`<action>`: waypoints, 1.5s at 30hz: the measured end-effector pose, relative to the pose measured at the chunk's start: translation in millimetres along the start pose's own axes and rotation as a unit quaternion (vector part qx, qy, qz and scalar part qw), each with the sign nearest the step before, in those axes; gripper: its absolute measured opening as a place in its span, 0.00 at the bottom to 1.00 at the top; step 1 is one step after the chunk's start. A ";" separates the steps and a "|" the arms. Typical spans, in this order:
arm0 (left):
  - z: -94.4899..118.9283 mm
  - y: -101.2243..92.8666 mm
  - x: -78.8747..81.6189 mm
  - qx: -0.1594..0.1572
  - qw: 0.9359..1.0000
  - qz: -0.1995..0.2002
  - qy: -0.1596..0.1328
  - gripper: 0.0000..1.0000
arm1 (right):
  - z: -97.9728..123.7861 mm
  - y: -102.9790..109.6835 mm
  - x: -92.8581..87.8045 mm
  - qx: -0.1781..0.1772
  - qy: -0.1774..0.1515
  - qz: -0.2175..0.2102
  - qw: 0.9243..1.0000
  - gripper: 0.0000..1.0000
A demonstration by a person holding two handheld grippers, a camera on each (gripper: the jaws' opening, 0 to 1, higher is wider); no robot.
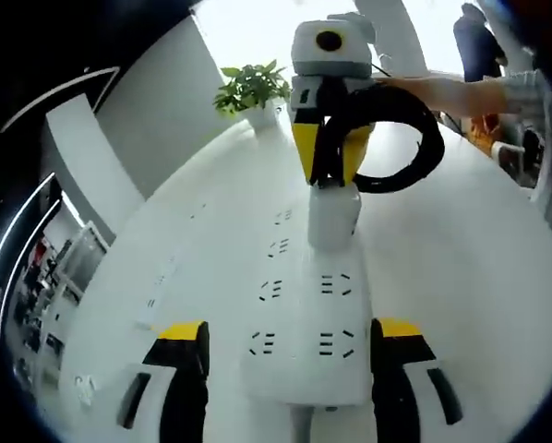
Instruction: Straighten the power strip on the desk, plug the charger into it
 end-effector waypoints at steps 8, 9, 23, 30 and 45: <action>-5.7 3.2 -11.3 -0.034 0.997 0.018 0.069 0.78 | -0.1 -1.1 1.3 -0.004 0.009 0.006 1.000 0.06; -6.0 4.3 -12.2 -0.036 0.996 0.018 0.078 0.78 | -0.2 -1.2 1.4 -0.004 0.009 0.006 1.000 0.06; -14.7 5.4 -16.3 -0.054 0.986 0.017 0.156 0.84 | -2.3 -3.3 0.5 -0.005 0.013 0.003 1.000 0.07; -17.4 2.5 -20.6 -0.060 0.984 0.016 0.165 0.87 | -4.8 -4.2 -2.0 -0.003 0.016 0.000 1.000 0.07; -18.3 -16.2 -24.7 -0.117 0.972 0.022 0.205 0.66 | -7.6 -2.8 -6.8 -0.003 0.031 -0.001 1.000 0.07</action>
Point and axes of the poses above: the point that each gripper's makers call its tool centre point, and the gripper's own axes: z roughly backward along the fingers, y roughly to its left, x roughly out of its top, the point moved 1 cm from there along z, roughly backward along the fingers, and after that the axes turned 11 degrees about y, right-handed, at the moved point
